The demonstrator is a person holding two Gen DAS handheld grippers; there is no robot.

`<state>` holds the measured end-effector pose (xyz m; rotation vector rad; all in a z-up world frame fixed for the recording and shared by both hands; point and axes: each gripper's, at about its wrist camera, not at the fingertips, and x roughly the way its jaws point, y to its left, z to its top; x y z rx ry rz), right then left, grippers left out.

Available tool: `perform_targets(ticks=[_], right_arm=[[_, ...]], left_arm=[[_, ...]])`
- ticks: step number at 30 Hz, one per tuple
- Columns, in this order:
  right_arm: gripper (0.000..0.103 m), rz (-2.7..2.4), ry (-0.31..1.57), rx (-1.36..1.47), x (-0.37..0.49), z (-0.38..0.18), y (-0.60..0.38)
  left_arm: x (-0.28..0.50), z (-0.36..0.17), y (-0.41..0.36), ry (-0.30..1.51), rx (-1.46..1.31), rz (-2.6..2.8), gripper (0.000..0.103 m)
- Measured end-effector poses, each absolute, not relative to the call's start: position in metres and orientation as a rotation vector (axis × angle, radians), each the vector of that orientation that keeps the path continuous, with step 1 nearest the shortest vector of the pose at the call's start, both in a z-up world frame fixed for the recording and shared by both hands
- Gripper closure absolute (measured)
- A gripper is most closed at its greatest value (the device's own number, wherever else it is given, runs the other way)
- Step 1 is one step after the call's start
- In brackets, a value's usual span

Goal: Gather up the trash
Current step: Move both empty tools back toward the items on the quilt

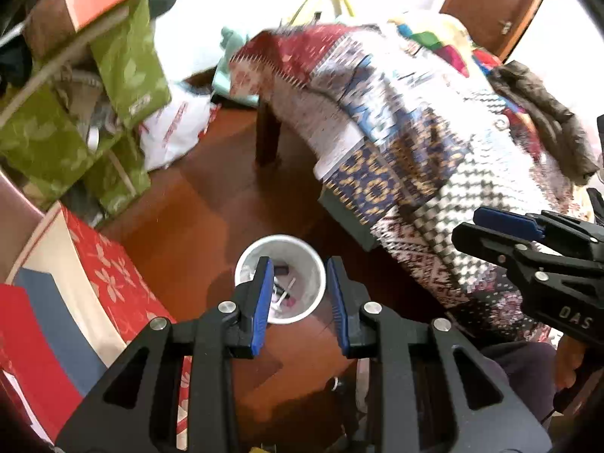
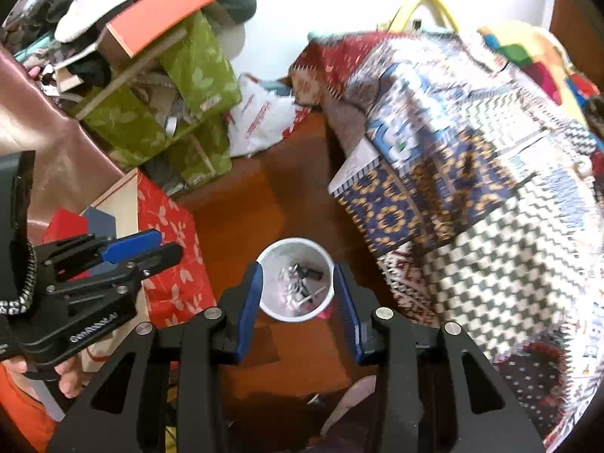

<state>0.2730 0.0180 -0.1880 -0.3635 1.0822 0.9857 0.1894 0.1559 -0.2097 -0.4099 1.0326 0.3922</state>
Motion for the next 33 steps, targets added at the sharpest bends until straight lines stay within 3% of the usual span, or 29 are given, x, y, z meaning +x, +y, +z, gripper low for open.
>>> perform_targets(ticks=[18, 24, 33], right_arm=[[0.067, 0.882, 0.778, -0.23, 0.278, -0.078, -0.124], [0.067, 0.801, 0.736, -0.215, 0.299, -0.066, -0.171], [0.067, 0.664, 0.746, -0.18, 0.354, -0.072, -0.241]], left_arm=[[0.218, -0.087, 0.036, 0.795, -0.238, 0.292, 0.073], [0.254, -0.073, -0.007, 0.771, -0.19, 0.237, 0.062], [0.335, -0.071, -0.058, 0.788, -0.139, 0.143, 0.062]])
